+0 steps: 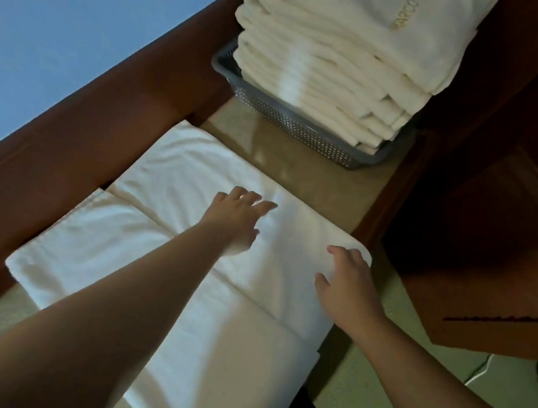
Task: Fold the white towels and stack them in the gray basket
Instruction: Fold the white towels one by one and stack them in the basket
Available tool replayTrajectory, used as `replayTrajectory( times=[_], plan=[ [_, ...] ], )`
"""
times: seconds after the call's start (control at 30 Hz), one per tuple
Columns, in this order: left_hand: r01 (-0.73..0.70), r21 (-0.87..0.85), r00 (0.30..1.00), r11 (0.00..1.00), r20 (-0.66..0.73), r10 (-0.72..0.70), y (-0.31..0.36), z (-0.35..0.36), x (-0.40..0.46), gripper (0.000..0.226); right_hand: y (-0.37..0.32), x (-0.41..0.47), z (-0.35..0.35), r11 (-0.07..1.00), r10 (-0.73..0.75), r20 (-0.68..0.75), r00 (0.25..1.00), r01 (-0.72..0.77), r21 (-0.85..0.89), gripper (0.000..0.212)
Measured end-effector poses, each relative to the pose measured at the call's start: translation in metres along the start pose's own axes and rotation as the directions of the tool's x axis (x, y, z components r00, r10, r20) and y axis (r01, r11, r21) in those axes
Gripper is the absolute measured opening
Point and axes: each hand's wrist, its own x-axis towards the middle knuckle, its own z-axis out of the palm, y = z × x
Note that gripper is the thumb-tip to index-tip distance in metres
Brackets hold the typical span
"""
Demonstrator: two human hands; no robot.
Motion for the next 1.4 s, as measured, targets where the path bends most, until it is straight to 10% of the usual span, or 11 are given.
replayTrajectory(
  times=[0.2,0.47,0.63,1.17,1.4],
  plan=[
    [-0.125,0.172,0.975,0.977,0.204,0.089,0.026,-0.021,0.093,0.085,0.016,0.066,-0.014,0.983,-0.029,0.003,1.0,0.029,-0.184,0.057],
    [-0.334,0.369,0.886,0.867,0.436,0.156,0.032,-0.043,0.118,0.055,0.012,0.079,-0.021,0.935,0.04,0.137,0.99,0.011,-0.355,0.035],
    [-0.384,0.459,0.887,0.801,0.424,0.183,-0.019,-0.057,0.091,0.046,0.017,0.041,-0.027,0.866,-0.242,0.234,0.941,0.319,-0.385,0.015],
    [0.084,0.623,0.996,0.777,-0.022,-0.091,-0.184,-0.065,-0.149,0.041,-0.006,-0.165,0.007,0.954,-0.182,0.106,0.978,0.202,-0.22,0.021],
    [0.274,0.542,0.947,0.795,-0.009,-0.321,-0.197,-0.026,-0.225,0.047,-0.011,-0.204,0.036,0.867,-0.35,0.254,0.901,0.415,-0.277,0.018]
  ],
)
